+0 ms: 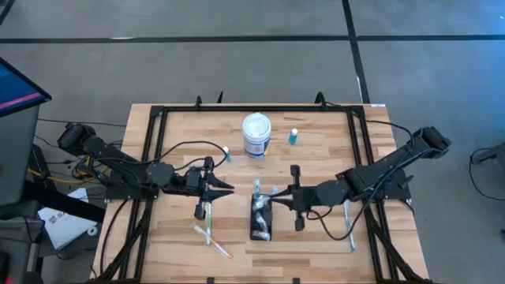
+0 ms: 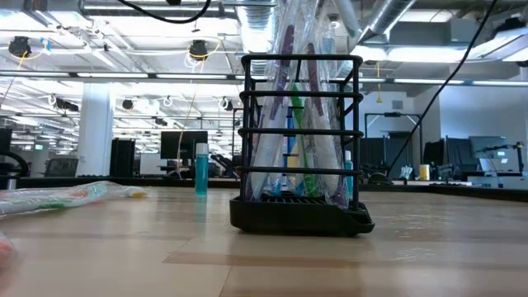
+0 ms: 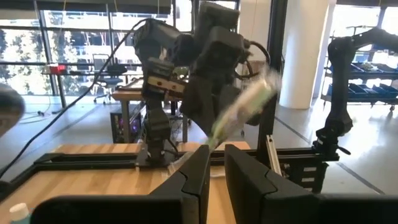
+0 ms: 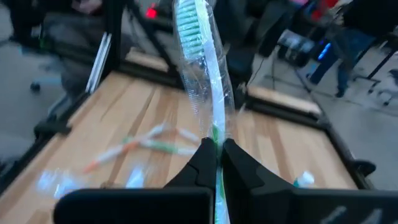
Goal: Pick & Place toothbrushing station
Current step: Put the right green toothbrush into the black mesh organizer
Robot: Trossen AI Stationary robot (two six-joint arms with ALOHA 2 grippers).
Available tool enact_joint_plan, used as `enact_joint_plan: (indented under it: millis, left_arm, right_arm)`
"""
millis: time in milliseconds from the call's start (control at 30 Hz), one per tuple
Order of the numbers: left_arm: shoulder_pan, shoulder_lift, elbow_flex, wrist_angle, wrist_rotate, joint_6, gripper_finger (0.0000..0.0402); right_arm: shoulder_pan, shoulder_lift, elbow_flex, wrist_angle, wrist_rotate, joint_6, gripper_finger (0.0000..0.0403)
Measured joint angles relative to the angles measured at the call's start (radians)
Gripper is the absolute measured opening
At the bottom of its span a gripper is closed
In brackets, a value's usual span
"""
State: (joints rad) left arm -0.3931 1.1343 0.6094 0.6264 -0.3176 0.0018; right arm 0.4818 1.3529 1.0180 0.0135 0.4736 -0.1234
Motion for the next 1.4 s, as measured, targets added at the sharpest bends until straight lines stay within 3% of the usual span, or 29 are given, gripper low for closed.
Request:
enact_joint_plan:
  millis: [467, 700, 800, 1133, 1400]
  left_arm:
    - [0.058, 0.0, 0.0, 0.038, 0.0, 0.002, 0.0044]
    - [0.062, 0.013, 0.0, 0.121, 0.026, 0.078, 0.0044]
    - [0.062, 0.045, 0.0, 0.183, 0.083, 0.119, 0.0044]
    - [0.082, 0.172, 0.001, 0.345, 0.088, 0.2, 0.0044]
    - [0.096, 0.294, 0.094, 0.343, 0.087, 0.306, 0.0047]
  right_arm:
    - [-0.026, 0.0, 0.0, 0.231, -0.004, -0.069, 0.0]
    - [-0.044, 0.001, 0.0, 0.297, -0.05, -0.071, 0.0]
    - [-0.062, 0.001, 0.0, 0.318, -0.072, -0.071, 0.0]
    - [-0.086, 0.006, 0.0, 0.391, -0.16, -0.07, 0.0]
    - [-0.093, 0.01, 0.0, 0.386, -0.163, -0.061, 0.0]
